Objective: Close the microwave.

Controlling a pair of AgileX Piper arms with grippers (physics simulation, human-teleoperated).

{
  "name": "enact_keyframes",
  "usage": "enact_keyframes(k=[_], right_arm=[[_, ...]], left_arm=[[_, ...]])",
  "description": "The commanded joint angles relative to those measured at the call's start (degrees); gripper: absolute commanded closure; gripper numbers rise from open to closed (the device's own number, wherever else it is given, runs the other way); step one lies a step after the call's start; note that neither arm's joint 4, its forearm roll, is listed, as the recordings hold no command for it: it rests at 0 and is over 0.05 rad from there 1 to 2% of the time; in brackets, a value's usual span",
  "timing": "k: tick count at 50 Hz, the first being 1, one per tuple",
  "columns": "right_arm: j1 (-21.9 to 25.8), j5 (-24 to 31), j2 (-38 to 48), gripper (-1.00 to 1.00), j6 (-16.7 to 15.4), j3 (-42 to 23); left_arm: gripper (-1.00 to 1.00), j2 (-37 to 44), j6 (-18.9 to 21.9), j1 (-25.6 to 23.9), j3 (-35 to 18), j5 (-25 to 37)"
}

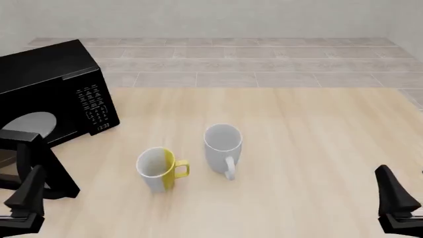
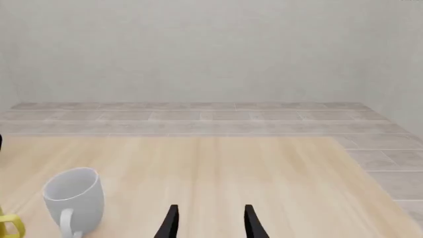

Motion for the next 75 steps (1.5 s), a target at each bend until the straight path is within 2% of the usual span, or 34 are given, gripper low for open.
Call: enact_keyframes(k=[1, 3, 15, 18, 20, 26, 33, 36, 38, 45, 50, 57, 60, 72, 75], right_arm=[[0.2, -0.1, 0.1, -1.0, -0.1, -0.1], [0.1, -0.3, 0.8, -1.0, 0.0, 0.2], [-0.3, -0.2, 0.2, -1.0, -0.4, -0.1], [-0.6, -0.2, 0.4, -1.0, -0.5, 0.0], [-0.6, 0.0, 0.3, -1.0, -0.3, 0.0], [-0.3, -0.3, 0.1, -1.0, -0.5, -0.1], [-0.8, 0.1, 0.0, -1.0, -0.4, -0.7], [-0.6, 0.0, 0.0, -1.0, -0.4, -0.8], [-0.4, -0.1, 0.0, -1.0, -0.5, -1.0], [0.0, -0.1, 0.0, -1.0, -2.0, -1.7], [-0.7, 0.7, 0.0, -1.0, -1.5, -3.3], [-0.7, 0.7, 0.0, -1.0, -1.6, -3.2], [-0.7, 0.3, 0.0, -1.0, -1.5, -2.7], [-0.7, -0.2, 0.0, -1.0, -1.6, -2.1], [-0.6, -0.1, 0.0, -1.0, -1.6, -2.2]], left_arm=[[-1.0, 0.0, -0.1, 0.6, -0.2, 0.2], [-1.0, 0.0, 1.4, 0.7, 0.0, -0.3], [-1.0, 0.0, 0.0, 0.3, 0.0, 0.1], [-1.0, 0.0, 2.2, 1.8, 0.0, -0.6], [-1.0, 0.0, 0.8, 0.8, -0.1, 0.1], [-1.0, 0.1, 1.8, 1.4, -0.2, -0.1], [-1.0, 1.4, 0.9, 0.4, -0.4, -0.1], [-1.0, 3.5, -2.0, -0.2, -0.3, -1.6], [-1.0, 4.2, -0.2, 0.5, -0.3, -2.4], [-1.0, 6.1, -0.4, 0.2, -1.0, -3.1], [-1.0, 6.0, -1.2, 0.3, -1.3, -2.6], [-1.0, 9.2, -1.9, 1.2, -1.0, -5.4], [-1.0, 10.5, -3.5, 1.1, -1.1, -6.5], [-1.0, 15.5, -2.7, 1.9, -1.2, -10.8], [-1.0, 17.3, -3.8, 1.3, -1.3, -11.7]])
